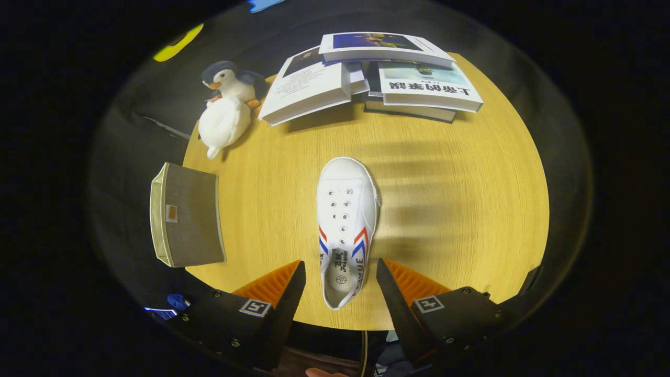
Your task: Open the storage box then place both shoes into the box .Put the left shoe in first, then the right shoe, with the right side of both shoes facing outward in a uniform manner.
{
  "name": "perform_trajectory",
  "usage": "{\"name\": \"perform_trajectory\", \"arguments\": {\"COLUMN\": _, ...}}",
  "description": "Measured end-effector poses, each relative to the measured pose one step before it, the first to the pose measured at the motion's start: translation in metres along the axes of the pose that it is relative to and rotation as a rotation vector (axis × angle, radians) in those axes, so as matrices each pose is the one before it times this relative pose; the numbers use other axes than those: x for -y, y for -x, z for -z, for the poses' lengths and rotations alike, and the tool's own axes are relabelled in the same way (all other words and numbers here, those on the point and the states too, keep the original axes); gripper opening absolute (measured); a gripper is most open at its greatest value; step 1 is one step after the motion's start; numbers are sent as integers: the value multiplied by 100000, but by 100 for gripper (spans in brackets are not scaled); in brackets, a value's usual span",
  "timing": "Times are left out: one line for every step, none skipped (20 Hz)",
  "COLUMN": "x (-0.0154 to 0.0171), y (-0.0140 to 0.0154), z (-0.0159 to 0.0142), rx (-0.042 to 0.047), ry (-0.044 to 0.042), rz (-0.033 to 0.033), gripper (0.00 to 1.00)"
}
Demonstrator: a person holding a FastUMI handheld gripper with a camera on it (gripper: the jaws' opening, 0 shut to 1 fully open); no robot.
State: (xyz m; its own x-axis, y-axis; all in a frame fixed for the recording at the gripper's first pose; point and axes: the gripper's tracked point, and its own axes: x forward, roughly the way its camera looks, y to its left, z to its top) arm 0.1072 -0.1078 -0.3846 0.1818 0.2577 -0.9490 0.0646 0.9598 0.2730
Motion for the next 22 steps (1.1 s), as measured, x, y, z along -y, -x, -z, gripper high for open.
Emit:
{"name": "perform_trajectory", "arguments": {"x": 368, "y": -221, "z": 200, "rx": -521, "ry": -710, "rz": 241, "gripper": 84}}
{"name": "perform_trajectory", "arguments": {"x": 323, "y": -284, "z": 119, "rx": -247, "ry": -552, "rz": 210, "gripper": 84}}
{"name": "perform_trajectory", "arguments": {"x": 280, "y": -287, "z": 188, "rx": -541, "ry": -281, "rz": 320, "gripper": 84}}
{"name": "perform_trajectory", "arguments": {"x": 239, "y": -422, "z": 36, "rx": -349, "ry": -165, "rz": 222, "gripper": 84}}
{"name": "perform_trajectory", "arguments": {"x": 275, "y": -291, "z": 231, "rx": -662, "ry": 260, "rz": 437, "gripper": 84}}
{"name": "perform_trajectory", "arguments": {"x": 350, "y": -413, "z": 169, "rx": -652, "ry": 346, "rz": 1146, "gripper": 84}}
{"name": "perform_trajectory", "arguments": {"x": 488, "y": -488, "z": 189, "rx": -1480, "ry": 235, "rz": 2237, "gripper": 84}}
{"name": "perform_trajectory", "arguments": {"x": 308, "y": -523, "z": 239, "rx": -1767, "ry": 113, "rz": 1674, "gripper": 84}}
{"name": "perform_trajectory", "arguments": {"x": -92, "y": -452, "z": 104, "rx": -1099, "ry": 336, "rz": 350, "gripper": 84}}
{"name": "perform_trajectory", "arguments": {"x": -93, "y": -448, "z": 114, "rx": -724, "ry": 469, "rz": -58, "gripper": 84}}
{"name": "perform_trajectory", "arguments": {"x": -133, "y": -417, "z": 11, "rx": -597, "ry": 449, "rz": 107, "gripper": 84}}
{"name": "perform_trajectory", "arguments": {"x": -54, "y": -590, "z": -127, "rx": -424, "ry": 798, "rz": 451, "gripper": 84}}
{"name": "perform_trajectory", "arguments": {"x": 161, "y": -520, "z": -127, "rx": -515, "ry": 1284, "rz": 1667, "gripper": 84}}
{"name": "perform_trajectory", "arguments": {"x": 337, "y": -531, "z": -167, "rx": -412, "ry": 1092, "rz": 2605, "gripper": 84}}
{"name": "perform_trajectory", "arguments": {"x": 337, "y": -490, "z": -144, "rx": -664, "ry": 235, "rz": 2634, "gripper": 84}}
{"name": "perform_trajectory", "arguments": {"x": -46, "y": -384, "z": -129, "rx": -981, "ry": 95, "rz": 1145, "gripper": 84}}
{"name": "perform_trajectory", "arguments": {"x": -26, "y": -399, "z": -74, "rx": -644, "ry": 686, "rz": 1474, "gripper": 82}}
{"name": "perform_trajectory", "arguments": {"x": -19, "y": -327, "z": -196, "rx": -140, "ry": 1720, "rz": 1616, "gripper": 81}}
{"name": "perform_trajectory", "arguments": {"x": 262, "y": -360, "z": -42, "rx": -616, "ry": 2261, "rz": 2935, "gripper": 74}}
{"name": "perform_trajectory", "arguments": {"x": -823, "y": -909, "z": -152, "rx": 408, "ry": 2055, "rz": -2469, "gripper": 69}}
{"name": "perform_trajectory", "arguments": {"x": -508, "y": 137, "z": 229, "rx": -780, "ry": -64, "rz": -858, "gripper": 52}}
{"name": "perform_trajectory", "arguments": {"x": -97, "y": 128, "z": -116, "rx": 608, "ry": -632, "rz": 1033, "gripper": 35}}
